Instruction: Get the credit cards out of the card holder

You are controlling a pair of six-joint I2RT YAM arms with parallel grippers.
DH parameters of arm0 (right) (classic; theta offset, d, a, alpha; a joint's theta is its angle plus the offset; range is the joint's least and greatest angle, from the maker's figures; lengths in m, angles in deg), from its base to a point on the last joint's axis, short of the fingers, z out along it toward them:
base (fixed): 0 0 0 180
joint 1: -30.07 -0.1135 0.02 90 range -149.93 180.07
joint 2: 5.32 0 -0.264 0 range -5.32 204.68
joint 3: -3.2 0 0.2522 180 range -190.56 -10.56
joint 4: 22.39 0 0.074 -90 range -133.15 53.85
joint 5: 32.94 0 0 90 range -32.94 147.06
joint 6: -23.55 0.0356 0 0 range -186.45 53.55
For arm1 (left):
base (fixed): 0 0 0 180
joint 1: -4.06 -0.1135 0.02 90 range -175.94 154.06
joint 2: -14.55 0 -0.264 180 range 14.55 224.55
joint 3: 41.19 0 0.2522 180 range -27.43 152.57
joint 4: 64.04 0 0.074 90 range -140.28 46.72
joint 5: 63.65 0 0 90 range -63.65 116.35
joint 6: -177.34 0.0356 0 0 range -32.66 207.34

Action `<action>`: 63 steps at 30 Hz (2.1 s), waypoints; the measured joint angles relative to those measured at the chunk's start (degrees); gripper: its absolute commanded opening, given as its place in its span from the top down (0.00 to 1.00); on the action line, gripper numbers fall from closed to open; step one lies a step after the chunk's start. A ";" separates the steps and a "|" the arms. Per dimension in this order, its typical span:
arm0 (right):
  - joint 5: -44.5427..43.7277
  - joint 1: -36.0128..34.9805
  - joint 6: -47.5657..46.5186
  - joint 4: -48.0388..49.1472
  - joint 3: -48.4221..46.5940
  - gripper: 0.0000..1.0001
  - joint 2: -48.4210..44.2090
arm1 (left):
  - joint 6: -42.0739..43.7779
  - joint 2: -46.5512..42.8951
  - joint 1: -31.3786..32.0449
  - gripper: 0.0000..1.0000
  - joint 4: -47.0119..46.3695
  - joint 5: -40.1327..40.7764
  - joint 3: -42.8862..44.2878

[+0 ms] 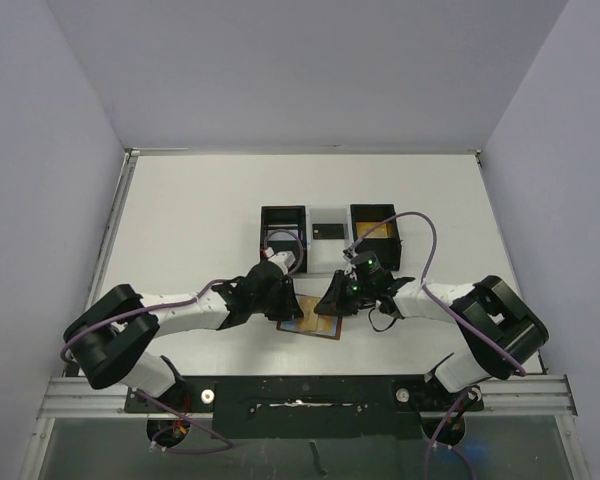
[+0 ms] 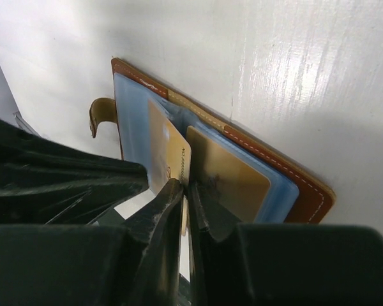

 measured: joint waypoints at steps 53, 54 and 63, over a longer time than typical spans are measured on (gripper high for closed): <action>-5.38 -3.87 10.78 7.52 6.67 0.89 -5.51 | -0.57 3.91 -0.35 1.00 2.32 2.58 1.44; -5.38 -3.76 10.80 7.34 6.67 0.87 -5.53 | -0.57 3.89 -0.35 1.00 2.34 2.60 1.44; -6.47 -3.02 11.19 6.82 6.69 0.85 -6.03 | -0.55 3.82 -0.35 1.00 2.49 2.60 1.44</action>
